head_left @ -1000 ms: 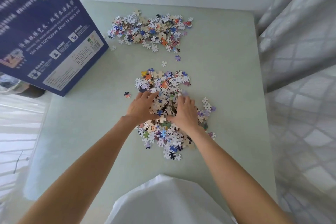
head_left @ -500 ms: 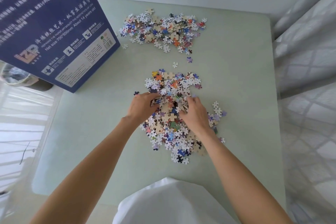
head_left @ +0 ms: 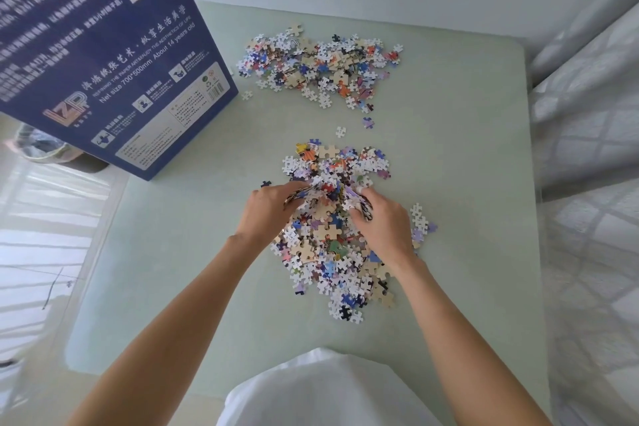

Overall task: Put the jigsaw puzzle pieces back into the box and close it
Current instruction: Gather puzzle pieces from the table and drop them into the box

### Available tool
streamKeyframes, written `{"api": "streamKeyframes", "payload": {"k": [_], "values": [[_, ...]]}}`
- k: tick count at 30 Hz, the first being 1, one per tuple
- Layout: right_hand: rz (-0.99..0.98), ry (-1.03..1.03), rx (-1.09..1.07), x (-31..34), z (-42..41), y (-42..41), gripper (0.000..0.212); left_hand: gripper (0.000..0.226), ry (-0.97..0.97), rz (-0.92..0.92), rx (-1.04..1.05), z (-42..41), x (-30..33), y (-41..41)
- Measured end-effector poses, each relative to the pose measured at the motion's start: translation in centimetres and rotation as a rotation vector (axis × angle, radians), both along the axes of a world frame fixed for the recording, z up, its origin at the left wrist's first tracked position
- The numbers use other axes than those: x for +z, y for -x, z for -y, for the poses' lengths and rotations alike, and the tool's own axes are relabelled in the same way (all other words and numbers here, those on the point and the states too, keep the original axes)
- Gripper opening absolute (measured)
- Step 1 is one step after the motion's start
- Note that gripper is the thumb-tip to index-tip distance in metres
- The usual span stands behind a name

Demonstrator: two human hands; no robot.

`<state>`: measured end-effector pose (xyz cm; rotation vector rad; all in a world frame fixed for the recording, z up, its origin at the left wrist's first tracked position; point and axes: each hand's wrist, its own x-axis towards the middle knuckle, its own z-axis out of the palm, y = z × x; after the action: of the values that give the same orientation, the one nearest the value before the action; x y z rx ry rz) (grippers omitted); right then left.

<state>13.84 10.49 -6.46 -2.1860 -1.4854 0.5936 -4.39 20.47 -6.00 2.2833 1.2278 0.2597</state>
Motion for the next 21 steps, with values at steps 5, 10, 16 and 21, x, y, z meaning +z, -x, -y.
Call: {"api": "streamKeyframes", "payload": {"k": [5,10,16,21], "values": [[0.013,0.057,0.062,0.3,0.4,0.1,0.036,0.034,0.087,-0.028,0.04,0.6,0.5,1.1],[0.075,0.054,0.148,1.5,0.8,0.4,0.034,0.033,0.135,-0.036,0.083,1.1,1.6,1.9],[-0.013,0.085,0.109,4.1,1.5,1.6,0.036,0.031,0.104,0.058,0.018,0.9,6.2,3.8],[-0.141,0.001,0.069,8.5,-0.5,2.8,0.05,0.028,-0.174,0.25,-0.002,-1.8,13.5,7.6]]}}
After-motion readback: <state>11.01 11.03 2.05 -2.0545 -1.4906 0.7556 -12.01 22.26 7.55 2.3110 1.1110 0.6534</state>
